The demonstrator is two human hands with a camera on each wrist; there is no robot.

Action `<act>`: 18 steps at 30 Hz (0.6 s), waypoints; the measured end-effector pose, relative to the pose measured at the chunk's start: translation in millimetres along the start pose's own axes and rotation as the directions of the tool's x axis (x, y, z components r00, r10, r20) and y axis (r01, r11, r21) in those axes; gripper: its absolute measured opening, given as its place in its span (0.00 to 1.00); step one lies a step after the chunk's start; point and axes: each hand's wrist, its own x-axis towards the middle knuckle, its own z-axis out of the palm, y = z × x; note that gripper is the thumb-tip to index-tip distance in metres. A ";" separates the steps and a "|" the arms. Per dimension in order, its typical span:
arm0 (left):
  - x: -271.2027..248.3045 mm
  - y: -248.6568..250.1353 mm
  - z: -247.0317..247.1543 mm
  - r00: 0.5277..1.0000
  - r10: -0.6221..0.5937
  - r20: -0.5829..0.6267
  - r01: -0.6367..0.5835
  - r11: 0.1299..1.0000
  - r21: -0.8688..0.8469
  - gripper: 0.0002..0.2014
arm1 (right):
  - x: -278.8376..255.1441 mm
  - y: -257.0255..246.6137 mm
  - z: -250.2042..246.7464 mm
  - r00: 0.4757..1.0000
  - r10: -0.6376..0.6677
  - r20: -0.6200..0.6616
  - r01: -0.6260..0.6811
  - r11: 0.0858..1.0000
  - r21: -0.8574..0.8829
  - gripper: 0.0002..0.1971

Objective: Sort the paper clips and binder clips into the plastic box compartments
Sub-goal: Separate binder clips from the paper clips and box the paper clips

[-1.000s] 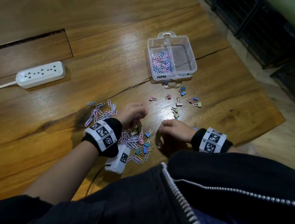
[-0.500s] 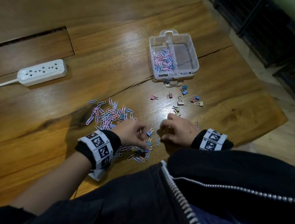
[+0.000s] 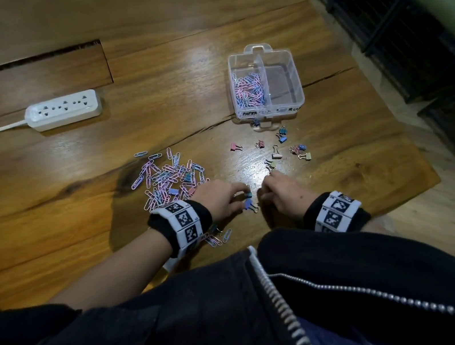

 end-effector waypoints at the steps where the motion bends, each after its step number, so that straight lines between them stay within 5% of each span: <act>1: -1.9 -0.1 -3.4 1.000 -0.002 -0.005 0.002 1.000 -0.024 0.17 | 0.4 3.3 -2.8 0.999 0.037 -0.032 -0.032 0.990 0.137 0.04; 3: -10.1 -3.9 -7.0 0.999 0.011 0.041 -0.012 1.000 0.021 0.13 | 0.8 11.0 -9.8 0.991 0.111 -0.072 -0.071 0.905 0.420 0.09; 6: -24.4 -6.9 0.7 0.982 -0.025 0.189 -0.015 0.979 0.205 0.17 | -3.0 14.4 -19.9 0.990 0.139 0.008 -0.085 0.553 0.829 0.10; 8: -29.7 -6.9 9.7 0.980 -0.055 0.191 0.002 0.964 0.266 0.20 | -2.3 11.7 -22.5 0.990 0.122 0.078 -0.111 0.299 0.948 0.11; 10: -32.5 -5.2 16.4 0.990 -0.052 0.132 0.013 0.959 0.282 0.18 | 0.5 7.1 -21.5 0.985 0.100 0.140 -0.156 0.170 0.973 0.14; 15: -32.7 -5.4 20.1 0.991 -0.062 0.122 0.038 0.981 0.191 0.09 | 5.2 -13.2 -16.7 0.960 0.080 0.267 -0.275 0.115 0.955 0.12; 16: -31.7 -9.5 18.5 0.990 -0.075 0.118 0.066 0.994 0.085 0.07 | 6.7 -18.3 -13.6 0.961 0.093 0.260 -0.273 0.169 0.947 0.12; 18: -31.6 -21.0 10.9 0.986 -0.122 0.113 0.149 0.950 -0.273 0.11 | 8.3 -30.4 -5.0 0.975 0.122 0.185 -0.220 0.454 0.863 0.12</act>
